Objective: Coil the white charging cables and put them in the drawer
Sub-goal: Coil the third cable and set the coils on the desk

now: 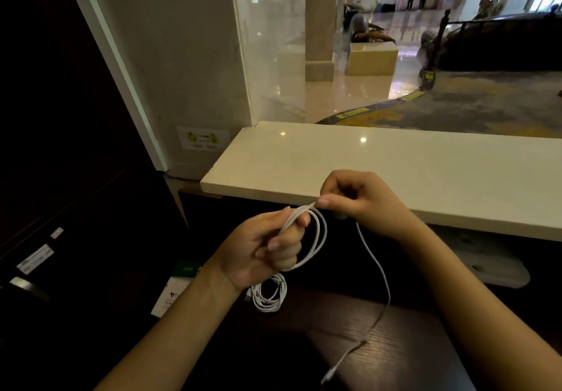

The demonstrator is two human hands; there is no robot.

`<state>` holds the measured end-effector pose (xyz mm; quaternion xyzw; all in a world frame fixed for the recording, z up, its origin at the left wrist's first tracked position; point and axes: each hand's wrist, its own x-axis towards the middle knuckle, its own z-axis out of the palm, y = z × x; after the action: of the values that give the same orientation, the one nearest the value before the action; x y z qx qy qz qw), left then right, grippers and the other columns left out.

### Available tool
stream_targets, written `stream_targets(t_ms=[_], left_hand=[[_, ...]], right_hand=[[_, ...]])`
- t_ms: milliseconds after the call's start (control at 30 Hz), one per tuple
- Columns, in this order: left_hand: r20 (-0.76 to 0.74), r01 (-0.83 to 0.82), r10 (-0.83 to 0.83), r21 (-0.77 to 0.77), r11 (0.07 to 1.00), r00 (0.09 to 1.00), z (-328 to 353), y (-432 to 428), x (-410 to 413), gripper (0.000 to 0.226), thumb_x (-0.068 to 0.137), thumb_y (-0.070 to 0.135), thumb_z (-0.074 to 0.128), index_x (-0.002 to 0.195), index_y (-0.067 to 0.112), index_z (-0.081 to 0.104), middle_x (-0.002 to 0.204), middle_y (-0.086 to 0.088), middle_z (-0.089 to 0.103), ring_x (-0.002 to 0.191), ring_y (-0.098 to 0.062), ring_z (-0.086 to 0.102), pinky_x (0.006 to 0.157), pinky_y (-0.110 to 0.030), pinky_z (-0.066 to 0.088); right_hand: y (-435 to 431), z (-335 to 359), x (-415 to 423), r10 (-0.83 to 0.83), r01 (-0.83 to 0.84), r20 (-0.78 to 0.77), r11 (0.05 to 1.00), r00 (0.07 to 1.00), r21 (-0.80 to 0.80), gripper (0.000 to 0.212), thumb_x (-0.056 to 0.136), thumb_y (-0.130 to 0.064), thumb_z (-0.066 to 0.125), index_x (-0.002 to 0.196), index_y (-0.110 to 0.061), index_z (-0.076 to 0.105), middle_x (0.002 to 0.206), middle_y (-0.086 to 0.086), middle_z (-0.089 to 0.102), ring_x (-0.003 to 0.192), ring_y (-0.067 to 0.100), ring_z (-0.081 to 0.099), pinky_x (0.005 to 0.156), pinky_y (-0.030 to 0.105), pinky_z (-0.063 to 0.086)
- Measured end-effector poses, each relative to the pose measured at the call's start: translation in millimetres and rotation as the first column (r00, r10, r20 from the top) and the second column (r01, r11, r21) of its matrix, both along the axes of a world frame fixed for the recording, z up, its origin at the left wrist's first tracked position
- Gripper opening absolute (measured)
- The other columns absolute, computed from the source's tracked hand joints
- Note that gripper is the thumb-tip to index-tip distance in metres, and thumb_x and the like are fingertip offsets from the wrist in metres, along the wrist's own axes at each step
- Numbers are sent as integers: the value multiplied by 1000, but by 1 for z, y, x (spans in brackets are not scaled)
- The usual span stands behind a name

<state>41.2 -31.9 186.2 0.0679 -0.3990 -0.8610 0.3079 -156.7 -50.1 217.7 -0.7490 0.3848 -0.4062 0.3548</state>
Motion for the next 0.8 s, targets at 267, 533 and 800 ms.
stream_targets(t_ms=[267, 533, 800], left_hand=[[-341, -143, 193, 167, 976, 920, 19, -7, -13, 39, 99, 14, 25, 125, -9, 44, 82, -12, 61, 52, -16, 45, 54, -25, 40], [187, -526, 792, -656, 541, 582, -9, -27, -22, 37, 101, 12, 25, 138, 17, 28, 104, -2, 68, 80, -12, 67, 73, -21, 51], [460, -205, 446, -483, 851, 768, -8, -15, -3, 30, 96, 22, 35, 113, 7, 55, 72, -8, 67, 41, -11, 54, 44, -19, 39]], right_hand=[[15, -71, 33, -193, 185, 21, 960, 981, 209, 45, 98, -29, 37, 63, -21, 63, 37, -6, 44, 37, 1, 41, 47, 13, 32], [48, -48, 44, -54, -36, -665, 992, 745, -121, 26, 95, -36, 41, 97, -13, 53, 86, 9, 64, 76, 28, 60, 68, 41, 49], [18, 24, 7, -251, 10, -558, 917, 791, -399, 24, 80, -45, 62, 84, -21, 65, 71, -4, 63, 66, 16, 56, 61, 32, 44]])
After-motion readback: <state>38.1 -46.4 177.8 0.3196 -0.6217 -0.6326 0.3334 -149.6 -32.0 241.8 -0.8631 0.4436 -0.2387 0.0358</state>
